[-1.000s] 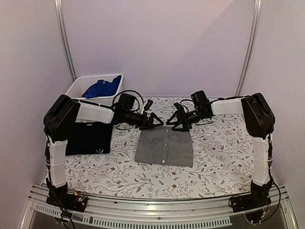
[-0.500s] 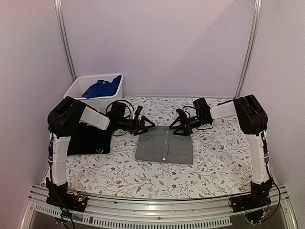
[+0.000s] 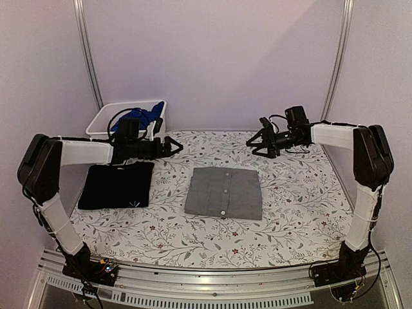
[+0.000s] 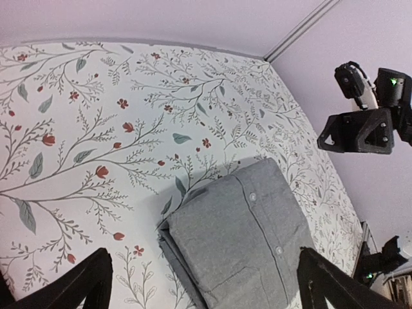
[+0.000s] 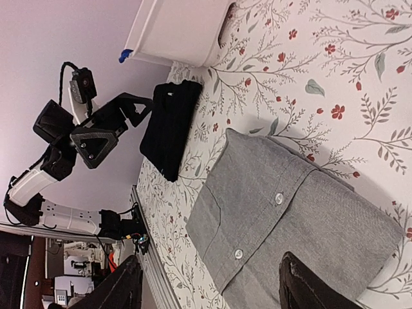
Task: Fold and stack the mixed laundry pile
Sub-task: Smooth out the square-folded T-shirt at the center of the board, then pick up the square-folded T-shirt from the center of the board.
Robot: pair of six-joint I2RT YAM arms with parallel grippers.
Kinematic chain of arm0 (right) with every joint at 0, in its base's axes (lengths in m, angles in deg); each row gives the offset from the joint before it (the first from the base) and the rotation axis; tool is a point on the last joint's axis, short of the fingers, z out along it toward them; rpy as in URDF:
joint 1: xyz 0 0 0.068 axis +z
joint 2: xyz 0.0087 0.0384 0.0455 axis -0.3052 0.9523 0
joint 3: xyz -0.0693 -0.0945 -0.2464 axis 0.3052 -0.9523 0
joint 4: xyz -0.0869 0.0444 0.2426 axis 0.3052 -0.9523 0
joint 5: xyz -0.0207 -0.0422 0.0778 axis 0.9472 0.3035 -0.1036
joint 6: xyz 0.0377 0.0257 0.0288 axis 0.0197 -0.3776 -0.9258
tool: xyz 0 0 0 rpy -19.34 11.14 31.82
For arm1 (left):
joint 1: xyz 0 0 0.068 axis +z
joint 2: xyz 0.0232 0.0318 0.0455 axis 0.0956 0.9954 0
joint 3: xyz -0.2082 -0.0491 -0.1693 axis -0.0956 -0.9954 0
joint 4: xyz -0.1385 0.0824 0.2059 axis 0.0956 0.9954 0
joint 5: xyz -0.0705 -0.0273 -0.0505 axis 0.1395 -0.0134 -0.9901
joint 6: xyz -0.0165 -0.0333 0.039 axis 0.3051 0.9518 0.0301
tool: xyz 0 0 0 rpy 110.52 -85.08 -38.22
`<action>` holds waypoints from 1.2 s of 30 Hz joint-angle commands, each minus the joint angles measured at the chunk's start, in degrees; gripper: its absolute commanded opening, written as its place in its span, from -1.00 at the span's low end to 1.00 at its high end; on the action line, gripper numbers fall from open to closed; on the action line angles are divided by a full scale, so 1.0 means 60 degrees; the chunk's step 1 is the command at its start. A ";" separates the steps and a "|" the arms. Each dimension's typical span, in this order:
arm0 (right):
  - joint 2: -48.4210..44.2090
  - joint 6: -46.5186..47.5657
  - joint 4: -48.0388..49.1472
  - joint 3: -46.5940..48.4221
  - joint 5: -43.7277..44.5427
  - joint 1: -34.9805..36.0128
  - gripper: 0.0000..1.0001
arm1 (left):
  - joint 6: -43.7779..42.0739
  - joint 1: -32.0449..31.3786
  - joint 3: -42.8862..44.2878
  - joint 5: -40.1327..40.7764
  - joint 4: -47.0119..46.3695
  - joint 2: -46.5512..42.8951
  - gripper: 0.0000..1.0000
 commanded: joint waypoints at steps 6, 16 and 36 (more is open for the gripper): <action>-0.2267 -0.0100 -0.0493 -0.2522 0.0546 -0.0647 0.43 | -0.3143 -0.2544 0.0900 0.1648 0.1872 -0.0317 0.99; -0.3326 -0.0519 -0.0111 -0.4596 0.0765 -0.0863 0.45 | -0.6166 -0.5958 0.2493 0.4578 0.2873 0.2047 0.99; -0.3356 -0.0717 -0.0008 -0.5868 0.0830 -0.0932 0.45 | -0.8347 -0.7841 0.4945 0.4787 0.3559 0.4987 0.26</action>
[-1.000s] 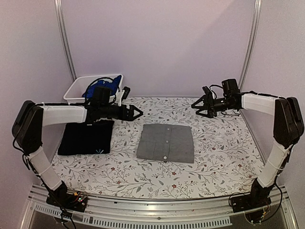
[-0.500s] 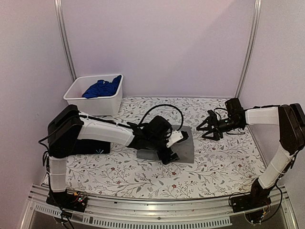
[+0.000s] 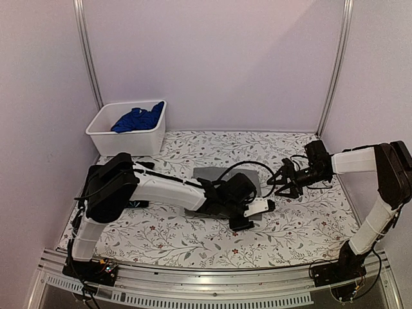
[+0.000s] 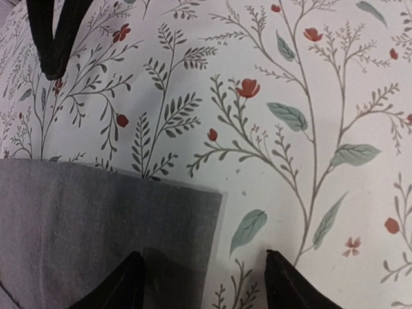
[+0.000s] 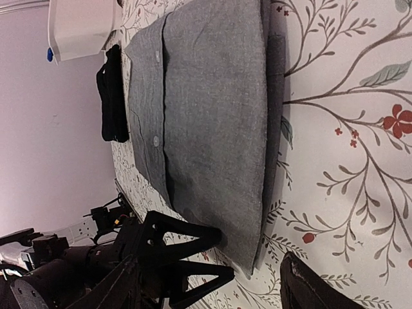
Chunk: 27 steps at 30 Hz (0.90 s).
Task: Fold and stack the mixed laundry pile
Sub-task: Pick up the square-folded T-shirt from the center of the board.
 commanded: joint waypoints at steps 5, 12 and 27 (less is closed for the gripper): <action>-0.0047 -0.0193 0.0170 -0.0438 -0.0004 -0.0028 0.45 | -0.0382 -0.0268 0.0276 0.0118 0.0062 0.0914 -0.17; -0.0050 -0.0298 0.0319 -0.0947 -0.0206 -0.0032 0.49 | 0.0077 -0.0014 0.0857 0.0533 0.0129 0.0731 -1.00; 0.0592 -0.3650 0.4291 -0.2133 -0.1516 0.0413 0.98 | 0.0987 0.0424 0.0721 -0.0456 -0.0345 -0.0606 -1.00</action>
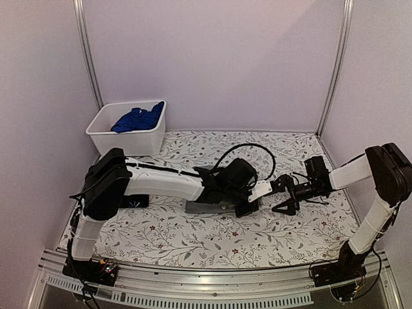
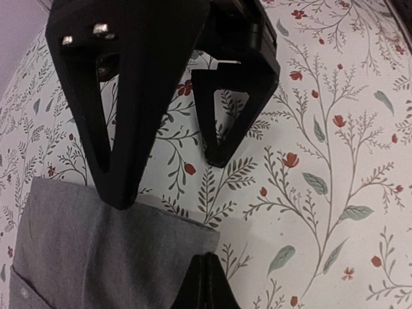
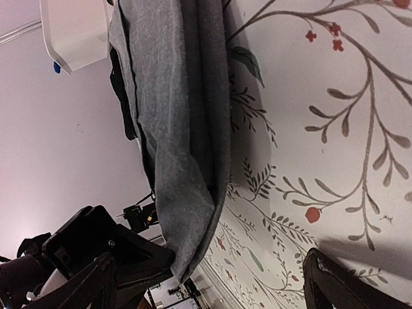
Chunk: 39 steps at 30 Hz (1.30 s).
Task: Fold and stack the mixed laundry pile
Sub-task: Pick up the square-folded T-shirt from the center of the board, then pass from the left arm to the right
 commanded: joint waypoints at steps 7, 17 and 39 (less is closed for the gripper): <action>0.1490 -0.2733 0.3321 0.0262 -0.0613 0.0925 0.89 | 0.0348 0.0128 -0.0380 -0.0613 -0.0532 -0.1000 -1.00; 0.3339 -0.4014 0.5026 0.1317 -0.1191 0.1192 0.61 | 0.0175 0.0091 -0.0807 -0.1646 -0.0686 -0.1478 -1.00; 0.4235 -0.4493 0.4434 0.2422 -0.1154 0.1512 -0.80 | 0.0423 0.0122 -0.1469 -0.1011 -0.0955 -0.1945 -0.59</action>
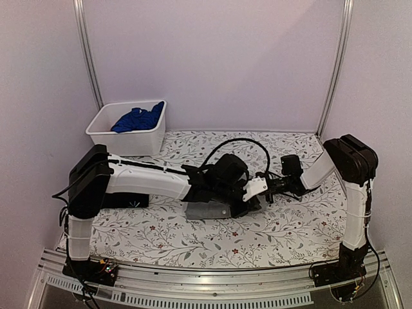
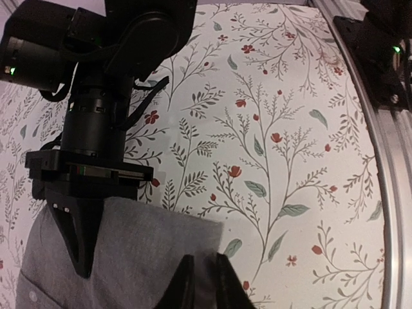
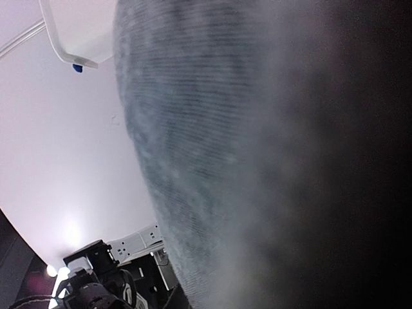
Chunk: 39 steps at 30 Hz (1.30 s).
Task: Fold and stack the mixed laundry pile
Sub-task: Pass from the left arm to the right, then turn over the square-folded T-shirt at the center of the board.
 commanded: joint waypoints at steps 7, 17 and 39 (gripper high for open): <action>-0.1094 0.4164 -0.7243 0.2002 0.1117 -0.0342 -1.00 | 0.0912 0.0457 -0.1237 0.1117 -0.0259 -0.1848 0.99; -0.2962 0.7665 -1.2689 0.3139 0.2878 -0.1822 -1.00 | 0.1209 0.1112 -0.2634 0.1404 -0.0294 -0.3231 0.99; -0.3943 1.0920 -1.8597 0.8675 1.0717 -0.3676 -1.00 | 0.1310 0.1771 -0.3811 0.1641 0.0133 -0.4158 0.99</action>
